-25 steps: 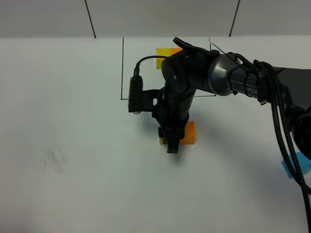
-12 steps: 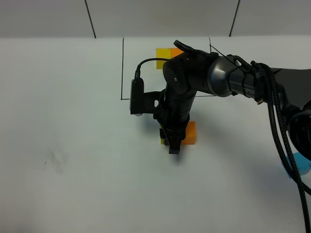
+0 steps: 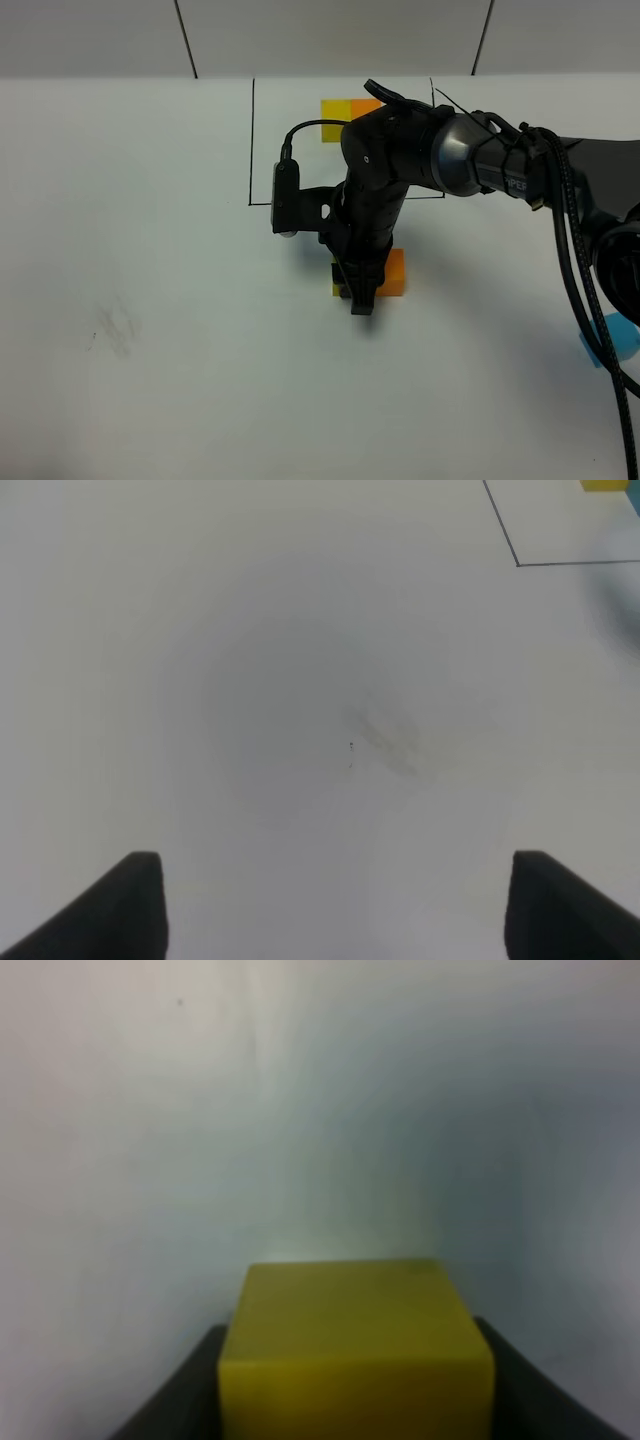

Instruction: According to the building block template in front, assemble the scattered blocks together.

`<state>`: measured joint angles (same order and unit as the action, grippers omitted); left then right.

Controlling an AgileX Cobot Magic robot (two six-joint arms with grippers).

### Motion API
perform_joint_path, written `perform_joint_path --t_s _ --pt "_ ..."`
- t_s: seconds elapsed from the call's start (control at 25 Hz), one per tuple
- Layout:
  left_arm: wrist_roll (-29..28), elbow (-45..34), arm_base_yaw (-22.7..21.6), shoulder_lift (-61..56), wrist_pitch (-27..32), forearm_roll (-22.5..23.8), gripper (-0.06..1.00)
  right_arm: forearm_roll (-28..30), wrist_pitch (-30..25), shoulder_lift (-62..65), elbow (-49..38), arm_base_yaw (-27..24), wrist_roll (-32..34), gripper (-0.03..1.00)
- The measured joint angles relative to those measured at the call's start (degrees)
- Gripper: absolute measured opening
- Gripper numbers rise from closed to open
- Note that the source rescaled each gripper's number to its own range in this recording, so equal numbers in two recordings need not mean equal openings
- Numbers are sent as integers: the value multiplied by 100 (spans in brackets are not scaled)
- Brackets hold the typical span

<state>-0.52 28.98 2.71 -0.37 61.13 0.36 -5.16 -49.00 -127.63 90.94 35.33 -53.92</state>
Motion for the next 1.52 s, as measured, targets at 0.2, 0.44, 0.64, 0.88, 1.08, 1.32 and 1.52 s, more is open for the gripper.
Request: perform_joint_path --t_s 0.2,0.44,0.64,0.88,1.08,1.32,1.52 --pt "0 0 0 0 0 0 48 -40 -18 0 0 -86 -6 24" --pt "0 0 0 0 0 0 48 -41 -18 0 0 -94 -1 24" --pt "0 0 0 0 0 0 48 -41 -18 0 0 -94 -1 24" --pt "0 0 0 0 0 0 48 249 1 142 -18 -46 121 56" --pt "0 0 0 0 0 0 48 448 49 858 -17 30 1019 95" --pt "-5 0 0 0 0 0 48 930 -150 1894 -171 -236 3464 99" --pt "-11 0 0 0 0 0 48 1448 -642 3108 -1133 -969 5001 100"
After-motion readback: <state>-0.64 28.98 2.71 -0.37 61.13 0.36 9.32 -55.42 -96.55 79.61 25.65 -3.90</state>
